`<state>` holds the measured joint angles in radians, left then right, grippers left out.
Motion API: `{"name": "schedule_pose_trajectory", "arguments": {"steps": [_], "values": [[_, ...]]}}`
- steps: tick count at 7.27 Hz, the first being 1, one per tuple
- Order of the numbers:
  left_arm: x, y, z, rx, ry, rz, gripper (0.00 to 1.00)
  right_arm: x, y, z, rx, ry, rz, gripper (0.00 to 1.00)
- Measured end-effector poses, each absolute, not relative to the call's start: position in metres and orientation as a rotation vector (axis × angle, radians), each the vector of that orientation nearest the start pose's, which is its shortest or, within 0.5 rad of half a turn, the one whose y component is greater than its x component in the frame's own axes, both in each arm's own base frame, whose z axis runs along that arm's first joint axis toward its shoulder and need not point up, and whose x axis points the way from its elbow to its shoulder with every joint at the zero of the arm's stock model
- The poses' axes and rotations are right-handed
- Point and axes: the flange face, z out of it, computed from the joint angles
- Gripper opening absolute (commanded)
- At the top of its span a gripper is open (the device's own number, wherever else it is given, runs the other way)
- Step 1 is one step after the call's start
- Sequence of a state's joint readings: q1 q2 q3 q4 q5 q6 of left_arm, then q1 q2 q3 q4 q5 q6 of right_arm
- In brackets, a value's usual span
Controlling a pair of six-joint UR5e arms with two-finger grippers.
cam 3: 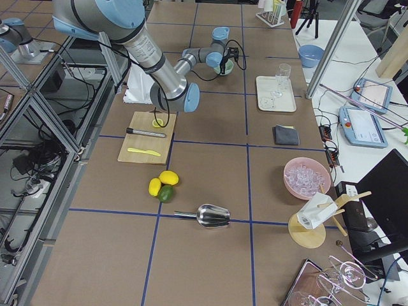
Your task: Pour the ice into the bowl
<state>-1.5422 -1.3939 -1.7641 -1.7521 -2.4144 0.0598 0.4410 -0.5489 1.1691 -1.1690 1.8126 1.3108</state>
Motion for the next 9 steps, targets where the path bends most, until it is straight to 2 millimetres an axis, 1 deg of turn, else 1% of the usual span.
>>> {"name": "schedule_pose_trajectory", "arguments": {"steps": [1, 2, 3, 4, 5, 6, 7, 8, 9], "values": [[-0.047, -0.43, 0.619, 0.2, 0.838, 0.167, 1.0, -0.692, -0.45, 0.122, 0.151, -1.022, 0.049, 1.0], [-0.046, -0.431, 0.619, 0.201, 0.838, 0.167, 1.0, -0.683, -0.459, 0.118, 0.165, -1.012, 0.06, 1.0], [-0.046, -0.432, 0.618, 0.203, 0.837, 0.168, 1.0, -0.662, -0.478, 0.111, 0.172, -0.998, 0.066, 1.0], [-0.046, -0.434, 0.616, 0.216, 0.834, 0.174, 1.0, -0.629, -0.504, 0.106, 0.167, -0.975, 0.047, 1.0], [-0.045, -0.436, 0.613, 0.238, 0.829, 0.184, 1.0, -0.587, -0.534, 0.108, 0.168, -0.939, 0.01, 1.0], [-0.045, -0.441, 0.607, 0.267, 0.824, 0.196, 1.0, -0.531, -0.567, 0.129, 0.177, -0.907, -0.054, 1.0], [-0.045, -0.452, 0.594, 0.305, 0.821, 0.212, 1.0, -0.461, -0.595, 0.172, 0.185, -0.9, -0.133, 1.0], [-0.044, -0.47, 0.574, 0.351, 0.819, 0.23, 1.0, -0.383, -0.616, 0.228, 0.209, -0.892, -0.216, 1.0], [-0.043, -0.487, 0.552, 0.401, 0.818, 0.251, 1.0, -0.306, -0.631, 0.29, 0.241, -0.867, -0.301, 1.0]]}}
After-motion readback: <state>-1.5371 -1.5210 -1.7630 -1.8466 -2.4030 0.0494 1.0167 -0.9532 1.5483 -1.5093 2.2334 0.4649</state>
